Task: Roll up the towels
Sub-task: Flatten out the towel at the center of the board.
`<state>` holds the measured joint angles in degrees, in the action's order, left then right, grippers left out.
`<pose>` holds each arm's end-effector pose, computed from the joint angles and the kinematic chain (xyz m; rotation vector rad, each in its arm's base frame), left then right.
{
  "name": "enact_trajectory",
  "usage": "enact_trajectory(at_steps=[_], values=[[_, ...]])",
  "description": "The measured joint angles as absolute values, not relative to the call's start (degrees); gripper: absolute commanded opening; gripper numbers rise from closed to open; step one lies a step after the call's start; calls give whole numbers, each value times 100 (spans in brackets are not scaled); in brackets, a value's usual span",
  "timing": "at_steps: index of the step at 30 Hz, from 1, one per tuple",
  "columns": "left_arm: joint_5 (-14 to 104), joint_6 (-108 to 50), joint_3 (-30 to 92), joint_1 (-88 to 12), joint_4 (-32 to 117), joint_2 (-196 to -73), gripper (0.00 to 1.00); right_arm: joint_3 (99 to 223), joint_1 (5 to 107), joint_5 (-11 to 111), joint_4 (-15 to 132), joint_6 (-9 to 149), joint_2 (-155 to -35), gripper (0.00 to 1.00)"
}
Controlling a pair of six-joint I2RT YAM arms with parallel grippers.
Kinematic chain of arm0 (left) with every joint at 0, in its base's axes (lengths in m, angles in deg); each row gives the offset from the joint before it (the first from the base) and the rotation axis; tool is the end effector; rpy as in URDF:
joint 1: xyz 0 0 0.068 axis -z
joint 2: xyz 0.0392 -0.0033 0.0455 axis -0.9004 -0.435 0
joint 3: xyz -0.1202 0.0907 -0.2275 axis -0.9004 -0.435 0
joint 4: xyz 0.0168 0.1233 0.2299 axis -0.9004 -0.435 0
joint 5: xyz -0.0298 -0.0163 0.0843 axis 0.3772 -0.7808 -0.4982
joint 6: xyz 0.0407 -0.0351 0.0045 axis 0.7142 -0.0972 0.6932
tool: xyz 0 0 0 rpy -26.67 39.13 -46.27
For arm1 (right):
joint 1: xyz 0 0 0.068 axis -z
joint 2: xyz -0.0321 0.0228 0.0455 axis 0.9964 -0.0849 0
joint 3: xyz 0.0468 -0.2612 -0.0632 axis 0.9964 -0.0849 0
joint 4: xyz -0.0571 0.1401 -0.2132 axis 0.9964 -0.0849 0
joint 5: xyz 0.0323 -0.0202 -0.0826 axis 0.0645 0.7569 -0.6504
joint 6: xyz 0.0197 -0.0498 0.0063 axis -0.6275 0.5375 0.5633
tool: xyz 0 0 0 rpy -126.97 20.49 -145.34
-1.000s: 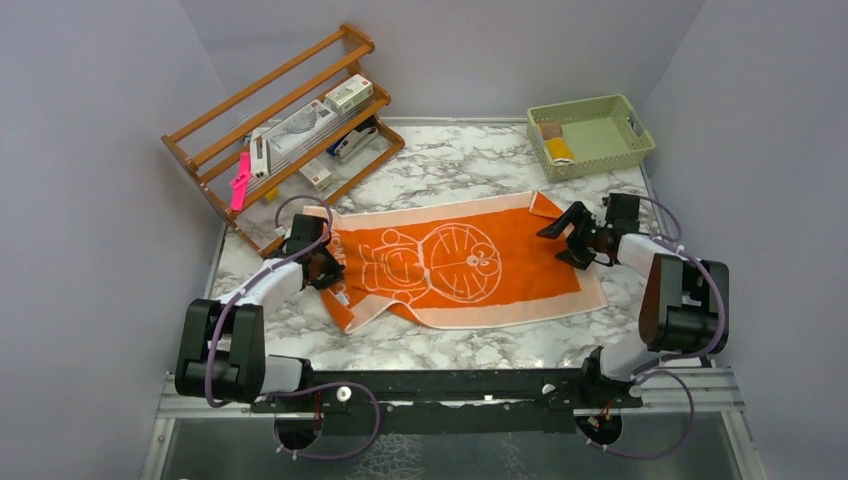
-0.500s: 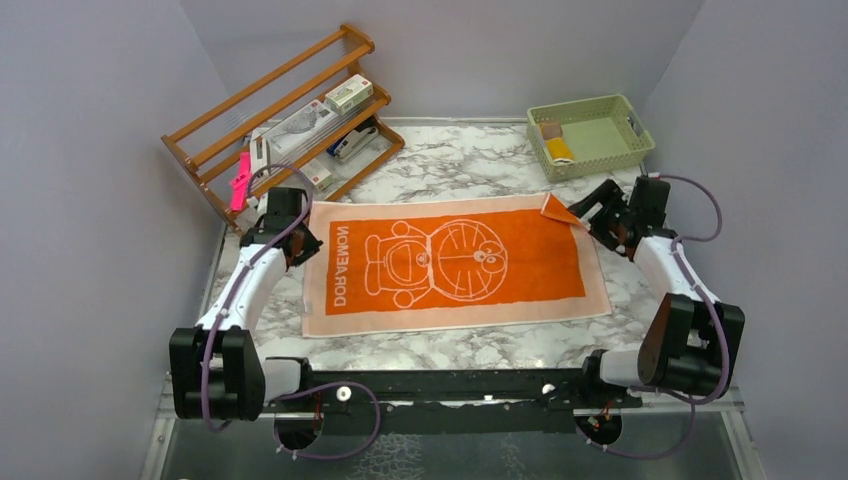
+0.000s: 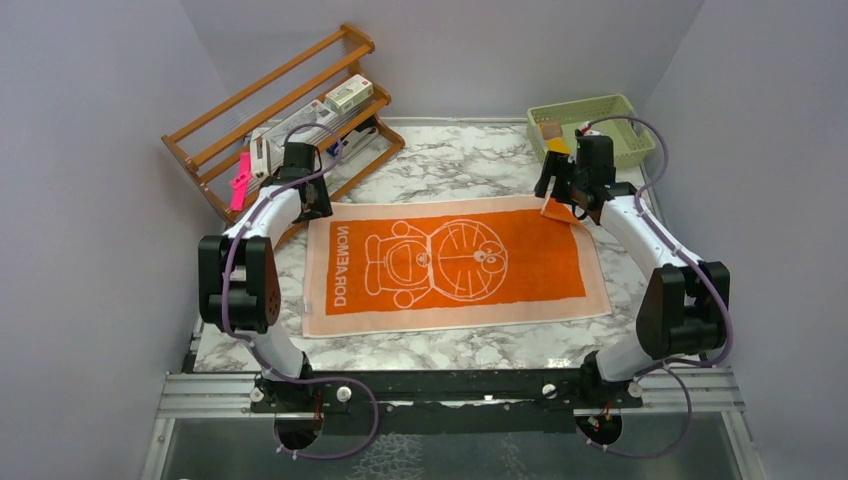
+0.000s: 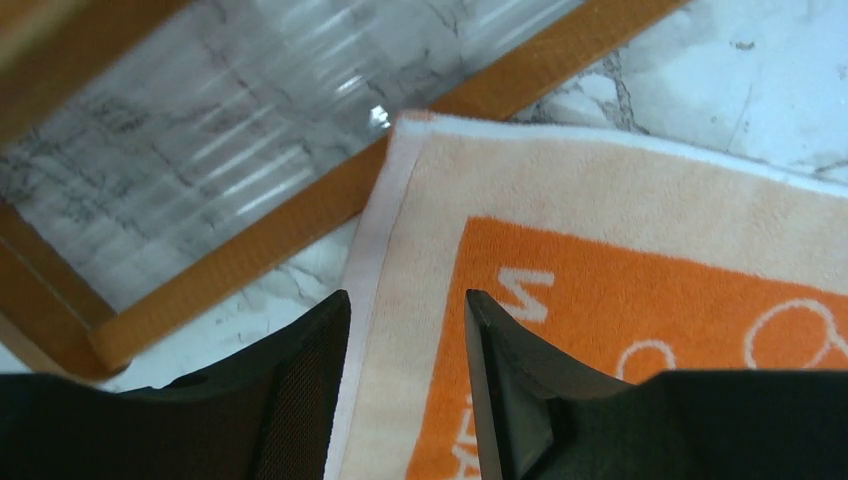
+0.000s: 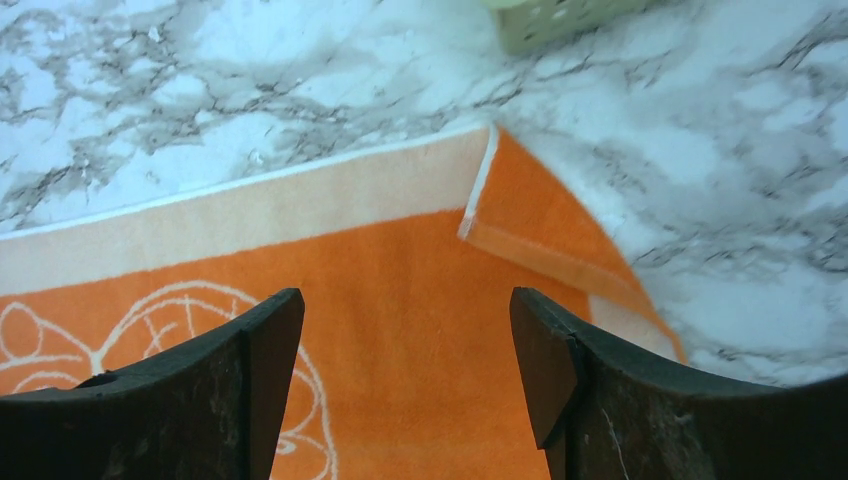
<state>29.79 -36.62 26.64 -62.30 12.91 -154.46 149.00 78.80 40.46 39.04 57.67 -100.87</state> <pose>0.3510 -0.0074 0.2282 -0.4278 2.4795 0.0077 0.3327 0.0359 0.2598 0.2786 2.3189 0.1900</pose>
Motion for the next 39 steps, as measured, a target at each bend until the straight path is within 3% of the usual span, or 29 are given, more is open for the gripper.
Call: enact_trajectory(at_steps=[9, 26, 31, 39], values=[[2859, -3019, 3726, -6318, 1484, -16416, 57, 15158, 7961, 3996, 3928, 6683, -10415, 76], [3692, -2191, 4102, -6497, 1573, -16895, 39, 15158, 7959, 4357, 4014, 6982, -10695, 76], [3812, -2114, 3875, -6493, 1923, -16829, 52, 15130, 7959, 4599, 4151, 6969, -10695, 77], [3825, -1913, 2301, -6641, 3066, -16519, 56, 14824, 7959, 5146, 4508, 6827, -10695, 77]])
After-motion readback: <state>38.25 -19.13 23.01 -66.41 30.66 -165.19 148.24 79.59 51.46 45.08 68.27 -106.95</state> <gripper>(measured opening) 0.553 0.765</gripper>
